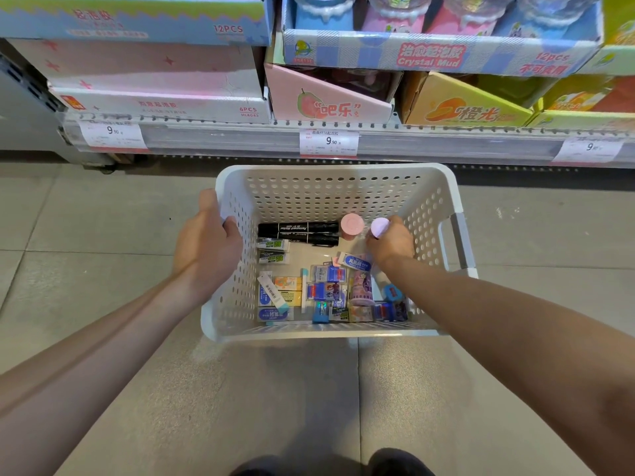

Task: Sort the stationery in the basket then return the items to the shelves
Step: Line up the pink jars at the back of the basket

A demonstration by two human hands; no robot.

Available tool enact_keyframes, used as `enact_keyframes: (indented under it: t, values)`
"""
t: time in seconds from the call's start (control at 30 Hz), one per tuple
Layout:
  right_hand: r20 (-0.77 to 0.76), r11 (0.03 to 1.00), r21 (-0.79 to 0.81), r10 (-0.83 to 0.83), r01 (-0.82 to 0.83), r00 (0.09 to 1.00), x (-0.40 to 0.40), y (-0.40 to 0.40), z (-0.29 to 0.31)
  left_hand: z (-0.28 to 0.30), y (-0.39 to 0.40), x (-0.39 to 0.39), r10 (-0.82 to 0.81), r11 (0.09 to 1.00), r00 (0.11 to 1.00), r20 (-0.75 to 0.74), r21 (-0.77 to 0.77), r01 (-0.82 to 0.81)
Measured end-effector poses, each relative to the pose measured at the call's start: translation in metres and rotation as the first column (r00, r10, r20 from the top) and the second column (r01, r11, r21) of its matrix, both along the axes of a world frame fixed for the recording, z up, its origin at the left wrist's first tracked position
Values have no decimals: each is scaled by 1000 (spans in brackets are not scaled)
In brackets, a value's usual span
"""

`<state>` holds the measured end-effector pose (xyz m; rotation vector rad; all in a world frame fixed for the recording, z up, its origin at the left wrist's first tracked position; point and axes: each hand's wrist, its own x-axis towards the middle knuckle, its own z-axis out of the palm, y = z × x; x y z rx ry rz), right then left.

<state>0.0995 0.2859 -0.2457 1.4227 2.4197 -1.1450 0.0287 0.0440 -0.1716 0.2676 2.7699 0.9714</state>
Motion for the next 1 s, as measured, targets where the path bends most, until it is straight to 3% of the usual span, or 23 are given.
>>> enact_keyframes:
  t: [0.63, 1.0]
  values:
    - [-54, 999, -20, 45, -46, 998, -4, 5, -1, 3, -1, 0, 0, 1000, 1000, -10, -14, 0]
    - [16, 996, -83, 39, -38, 999, -3, 5, 11, 4, 0, 0, 1, 1000, 1000, 4, -5, -1]
